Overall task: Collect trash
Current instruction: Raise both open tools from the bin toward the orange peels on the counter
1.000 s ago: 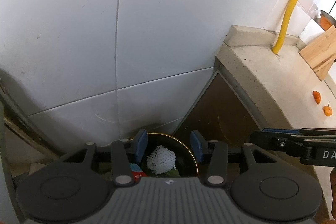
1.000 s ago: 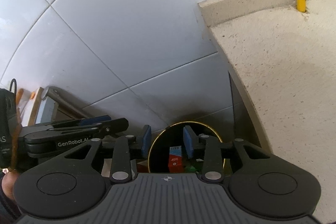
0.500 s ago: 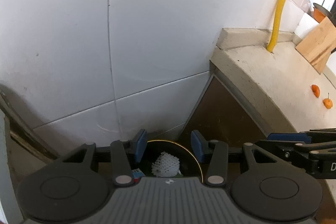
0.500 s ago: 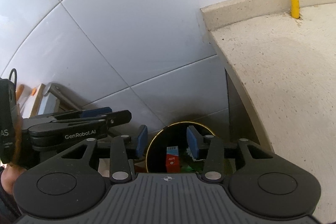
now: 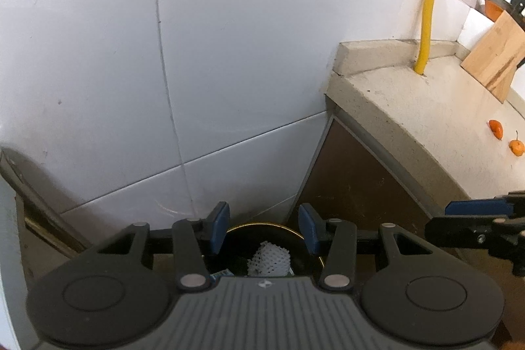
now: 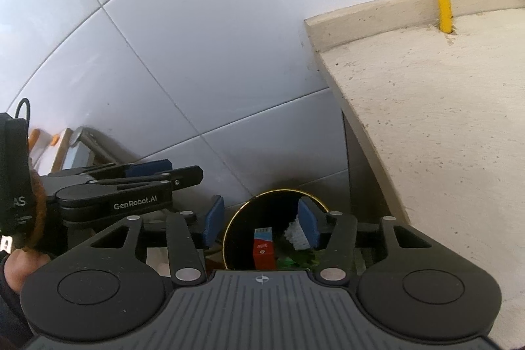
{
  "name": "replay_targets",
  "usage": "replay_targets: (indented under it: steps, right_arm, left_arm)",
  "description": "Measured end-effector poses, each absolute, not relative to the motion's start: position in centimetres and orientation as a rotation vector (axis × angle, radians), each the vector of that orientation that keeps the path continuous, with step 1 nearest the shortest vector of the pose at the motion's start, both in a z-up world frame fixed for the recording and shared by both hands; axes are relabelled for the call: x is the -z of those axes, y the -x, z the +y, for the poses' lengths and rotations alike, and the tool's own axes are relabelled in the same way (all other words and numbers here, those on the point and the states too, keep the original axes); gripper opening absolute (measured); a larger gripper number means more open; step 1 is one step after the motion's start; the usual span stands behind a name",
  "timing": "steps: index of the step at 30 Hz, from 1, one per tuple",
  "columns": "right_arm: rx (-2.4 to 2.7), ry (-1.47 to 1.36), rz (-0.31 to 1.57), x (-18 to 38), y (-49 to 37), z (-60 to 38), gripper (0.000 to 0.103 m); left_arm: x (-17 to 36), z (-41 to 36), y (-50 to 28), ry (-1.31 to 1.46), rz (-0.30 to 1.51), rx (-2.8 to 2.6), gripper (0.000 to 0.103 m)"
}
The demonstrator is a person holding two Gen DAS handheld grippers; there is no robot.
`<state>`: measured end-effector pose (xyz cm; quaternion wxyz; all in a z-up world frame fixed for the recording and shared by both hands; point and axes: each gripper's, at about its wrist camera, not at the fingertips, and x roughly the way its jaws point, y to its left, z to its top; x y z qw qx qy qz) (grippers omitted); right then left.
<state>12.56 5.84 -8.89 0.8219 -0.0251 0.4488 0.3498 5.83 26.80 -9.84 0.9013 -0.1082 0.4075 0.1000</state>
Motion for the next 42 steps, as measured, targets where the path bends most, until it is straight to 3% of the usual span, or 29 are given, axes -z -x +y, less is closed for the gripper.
replay_targets:
  steps: [24, 27, 36, 42]
  right_arm:
    - [-0.714, -0.001, 0.873, 5.3, -13.5, 1.7, 0.062]
    - [-0.685, -0.021, 0.848, 4.7, -13.8, 0.3, 0.064]
    - [-0.497, -0.09, 0.754, 2.7, -14.3, -7.3, 0.067]
    - [-0.312, -0.132, 0.714, 2.3, -14.5, -13.5, 0.07]
  left_arm:
    - [5.3, 21.7, -8.2, 0.139, 0.773, -0.116, 0.042]
    - [4.4, 20.2, -9.1, 0.118, 0.752, -0.078, 0.048]
    - [1.5, 15.1, -12.6, 0.056, 0.689, 0.089, 0.05]
    - [0.9, 10.9, -16.4, 0.067, 0.684, 0.208, 0.057]
